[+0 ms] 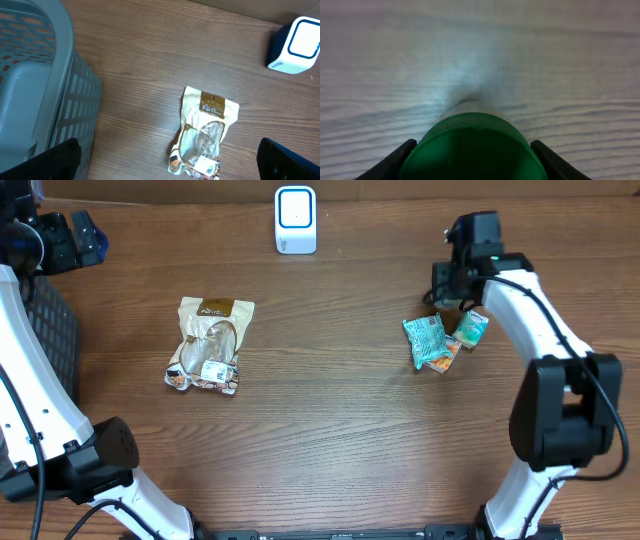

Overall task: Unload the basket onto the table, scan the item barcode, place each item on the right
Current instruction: 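Carry the jar right and set it down beside the packs, then reach the right gripper to the tan snack bag and grasp it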

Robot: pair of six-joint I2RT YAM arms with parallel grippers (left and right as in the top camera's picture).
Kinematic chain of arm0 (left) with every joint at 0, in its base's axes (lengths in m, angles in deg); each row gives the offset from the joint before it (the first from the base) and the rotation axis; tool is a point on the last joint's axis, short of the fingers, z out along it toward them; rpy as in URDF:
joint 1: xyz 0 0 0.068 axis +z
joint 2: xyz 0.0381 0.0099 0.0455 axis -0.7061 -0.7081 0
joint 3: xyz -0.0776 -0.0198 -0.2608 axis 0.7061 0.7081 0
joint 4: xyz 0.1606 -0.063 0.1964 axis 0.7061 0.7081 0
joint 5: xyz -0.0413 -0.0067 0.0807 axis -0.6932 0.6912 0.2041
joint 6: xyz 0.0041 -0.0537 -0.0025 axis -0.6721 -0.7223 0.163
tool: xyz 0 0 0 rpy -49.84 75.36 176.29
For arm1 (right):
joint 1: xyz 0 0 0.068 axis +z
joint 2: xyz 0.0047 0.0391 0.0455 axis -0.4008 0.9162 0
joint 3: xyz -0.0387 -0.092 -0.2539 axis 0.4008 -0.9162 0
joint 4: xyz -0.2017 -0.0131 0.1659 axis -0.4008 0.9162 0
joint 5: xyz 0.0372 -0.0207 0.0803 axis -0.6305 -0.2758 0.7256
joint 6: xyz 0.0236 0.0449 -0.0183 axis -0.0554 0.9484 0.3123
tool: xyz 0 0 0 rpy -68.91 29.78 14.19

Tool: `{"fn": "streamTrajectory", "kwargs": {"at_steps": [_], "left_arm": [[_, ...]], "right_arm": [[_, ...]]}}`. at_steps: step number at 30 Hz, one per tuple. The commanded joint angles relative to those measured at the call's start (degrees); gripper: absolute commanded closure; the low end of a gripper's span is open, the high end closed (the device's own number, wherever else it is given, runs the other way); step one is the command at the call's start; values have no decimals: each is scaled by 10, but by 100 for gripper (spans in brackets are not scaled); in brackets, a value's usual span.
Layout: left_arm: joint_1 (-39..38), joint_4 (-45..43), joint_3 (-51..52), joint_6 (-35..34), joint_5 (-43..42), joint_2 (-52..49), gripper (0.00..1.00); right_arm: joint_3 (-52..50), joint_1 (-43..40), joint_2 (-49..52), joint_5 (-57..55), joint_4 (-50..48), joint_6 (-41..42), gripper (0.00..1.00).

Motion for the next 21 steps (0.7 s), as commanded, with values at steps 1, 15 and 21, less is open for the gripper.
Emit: {"fn": "streamTrajectory", "kwargs": {"at_steps": [1,15,21], "left_arm": [[-4,0,-11,7,0,9,0],[-4,0,-11,7,0,9,0],[-4,0,-11,7,0,9,0]], "right_arm": [[-2,-5,25,-30,3,-5,46],[215,-4,-7,73,200,57,0],[285,24,-2,432,187,57,0]]}}
